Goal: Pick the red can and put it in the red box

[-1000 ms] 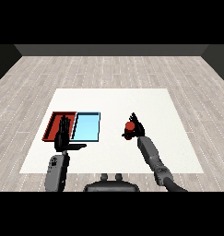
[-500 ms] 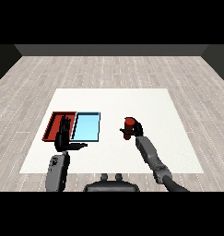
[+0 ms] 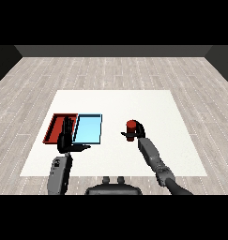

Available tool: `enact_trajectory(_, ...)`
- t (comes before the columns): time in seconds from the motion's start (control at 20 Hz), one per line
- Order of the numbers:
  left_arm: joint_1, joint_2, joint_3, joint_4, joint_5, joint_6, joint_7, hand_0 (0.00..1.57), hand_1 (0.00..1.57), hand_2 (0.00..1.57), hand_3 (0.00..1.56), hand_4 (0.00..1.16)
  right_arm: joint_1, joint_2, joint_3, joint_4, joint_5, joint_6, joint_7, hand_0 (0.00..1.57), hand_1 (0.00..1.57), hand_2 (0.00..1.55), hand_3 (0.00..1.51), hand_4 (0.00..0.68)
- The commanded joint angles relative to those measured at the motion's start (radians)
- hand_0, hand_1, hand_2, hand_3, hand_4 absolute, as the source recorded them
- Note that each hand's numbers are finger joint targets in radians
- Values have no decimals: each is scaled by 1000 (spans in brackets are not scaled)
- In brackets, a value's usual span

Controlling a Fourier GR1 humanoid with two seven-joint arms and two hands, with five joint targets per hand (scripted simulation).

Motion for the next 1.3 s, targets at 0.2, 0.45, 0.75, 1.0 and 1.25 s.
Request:
enact_trajectory(0.2,22,-2,-34,14,-9,-35,-31,0,0,0,0,0,60,-2,53,-235,39,-24,54,1427,1427,1432,1368,625)
enact_trajectory(0.45,-37,6,-32,31,-13,-24,20,0,0,0,0,0,148,-2,107,-509,52,-48,145,1436,1436,1428,1376,622)
enact_trajectory(0.75,-23,-31,-112,32,-59,6,41,0,0,0,0,0,247,-51,115,-775,21,4,260,1463,1463,1435,1389,655)
enact_trajectory(1.0,-17,-31,-217,14,-39,71,127,0,0,0,0,0,269,18,158,-849,67,-71,301,1448,1448,1431,1385,654)
enact_trajectory(1.25,13,-32,-277,2,-71,102,116,0,0,0,0,0,216,20,449,-802,-20,-378,263,1448,1448,1431,1385,654)
